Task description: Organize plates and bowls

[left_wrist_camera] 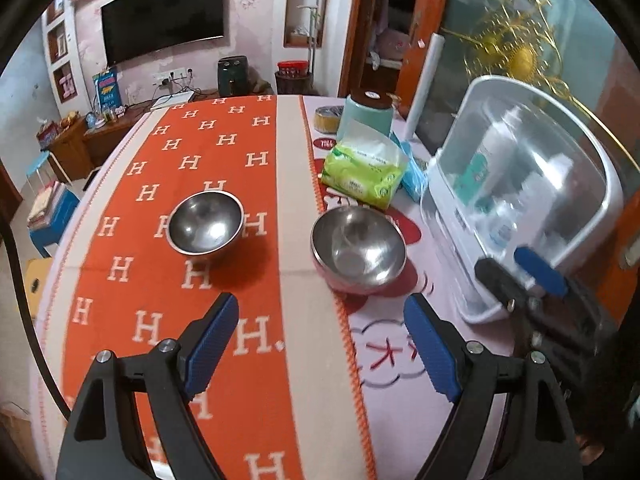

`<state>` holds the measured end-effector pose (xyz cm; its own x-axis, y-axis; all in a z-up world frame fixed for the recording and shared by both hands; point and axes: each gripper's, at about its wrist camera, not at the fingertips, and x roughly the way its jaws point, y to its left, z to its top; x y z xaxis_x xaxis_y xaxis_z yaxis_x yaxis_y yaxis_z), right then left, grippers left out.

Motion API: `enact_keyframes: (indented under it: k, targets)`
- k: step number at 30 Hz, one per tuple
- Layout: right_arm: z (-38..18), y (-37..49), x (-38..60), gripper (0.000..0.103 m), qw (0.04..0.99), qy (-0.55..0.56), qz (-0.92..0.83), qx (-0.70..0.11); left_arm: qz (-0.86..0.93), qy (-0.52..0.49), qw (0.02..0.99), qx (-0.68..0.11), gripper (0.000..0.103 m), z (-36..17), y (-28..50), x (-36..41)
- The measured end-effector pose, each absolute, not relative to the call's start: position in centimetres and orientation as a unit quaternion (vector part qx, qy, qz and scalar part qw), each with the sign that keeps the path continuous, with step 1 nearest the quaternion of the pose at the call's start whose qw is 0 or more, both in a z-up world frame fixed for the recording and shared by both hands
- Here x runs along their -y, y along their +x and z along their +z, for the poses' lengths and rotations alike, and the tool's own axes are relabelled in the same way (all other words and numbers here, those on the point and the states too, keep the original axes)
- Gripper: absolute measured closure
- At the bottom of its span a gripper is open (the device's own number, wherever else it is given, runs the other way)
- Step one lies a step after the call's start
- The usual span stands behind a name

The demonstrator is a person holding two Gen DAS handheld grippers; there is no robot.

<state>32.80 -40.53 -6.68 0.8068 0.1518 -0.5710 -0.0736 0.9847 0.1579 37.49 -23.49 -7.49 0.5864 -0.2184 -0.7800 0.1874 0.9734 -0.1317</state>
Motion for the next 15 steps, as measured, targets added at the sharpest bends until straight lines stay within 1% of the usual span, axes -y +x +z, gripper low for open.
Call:
enact_keyframes:
  k: [4,8,15]
  targets:
    - [-8.3,33.5,40.1,0.038,0.954,0.060,0.049,-0.291,-0.120,-0.052,0.894,-0.429,0.019,-9.4,38.9,23.3]
    - [-10.3,34.9,40.0,0.038,0.952,0.069,0.039,-0.294,-0.117,-0.081,0.895,-0.422,0.019,-11.2,40.3,23.1]
    - [-13.4,37.2,40.0,0.038,0.944,0.096,0.042,-0.313,-0.110,-0.119,0.882,-0.443,0.019,-15.1,43.0,23.4]
